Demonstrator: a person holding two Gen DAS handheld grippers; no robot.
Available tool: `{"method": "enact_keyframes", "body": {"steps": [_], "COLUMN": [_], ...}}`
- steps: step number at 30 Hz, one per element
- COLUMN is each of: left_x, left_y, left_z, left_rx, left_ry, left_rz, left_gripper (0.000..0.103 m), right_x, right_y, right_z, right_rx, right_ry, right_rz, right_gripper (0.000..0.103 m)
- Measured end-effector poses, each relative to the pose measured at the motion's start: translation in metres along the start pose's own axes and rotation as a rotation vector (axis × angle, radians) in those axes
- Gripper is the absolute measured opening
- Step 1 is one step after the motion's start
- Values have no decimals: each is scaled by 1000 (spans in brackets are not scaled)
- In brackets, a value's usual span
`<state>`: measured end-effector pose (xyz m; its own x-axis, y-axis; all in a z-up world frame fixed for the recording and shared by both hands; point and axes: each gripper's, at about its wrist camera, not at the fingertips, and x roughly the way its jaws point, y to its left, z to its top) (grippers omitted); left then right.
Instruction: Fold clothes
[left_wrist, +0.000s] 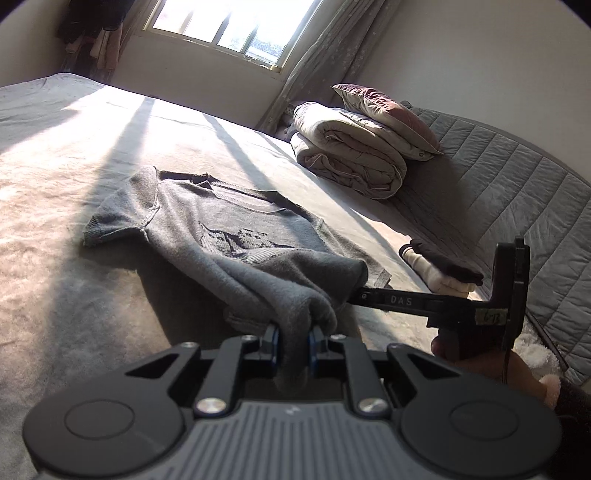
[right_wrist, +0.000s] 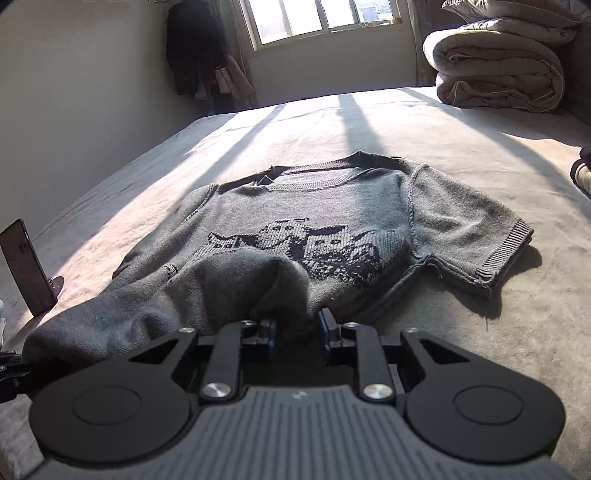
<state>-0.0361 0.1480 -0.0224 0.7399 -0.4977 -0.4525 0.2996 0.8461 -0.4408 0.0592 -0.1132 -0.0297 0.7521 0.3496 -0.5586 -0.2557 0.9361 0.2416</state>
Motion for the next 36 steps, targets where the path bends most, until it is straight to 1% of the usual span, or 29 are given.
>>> {"method": "enact_keyframes", "body": {"steps": [3,8,9,11,12,14,15,24,32,36], "left_x": [0,-1,-2,-2,-2,-2,-3,0,5,9], "left_y": [5,8,10,12,14,18,20,33,48,57], "left_z": [0,2,3,3,4,6,7,13,17,20], "left_rx": [-36,-50,-55,-64,-75,-89,-97,-156,-213,-244], "left_ry": [-7,-19,-21,-25,-30,-38,-44,-84,-97,-113], "left_rz": [-2,9,10,11,14,13,13,12,11,12], "left_gripper": [14,14,14,14,14,14,14,14,15,15], "right_x": [-5,-5,-4,-3,-3,-2,-2,1,7,9], "right_y": [0,-2,-1,-1,0,1,1,7,16,23], "right_z": [3,3,2,0,-1,-3,-4,-11,-19,-21], "right_rx": [-1,3,3,1,0,-3,-4,-33,-63,-110], "right_ry": [-20,-13,-9,-3,1,7,10,41,61,39], "right_rz": [-3,4,6,7,8,9,10,25,40,26], "right_gripper": [15,16,21,25,34,46,47,50,55,55]}}
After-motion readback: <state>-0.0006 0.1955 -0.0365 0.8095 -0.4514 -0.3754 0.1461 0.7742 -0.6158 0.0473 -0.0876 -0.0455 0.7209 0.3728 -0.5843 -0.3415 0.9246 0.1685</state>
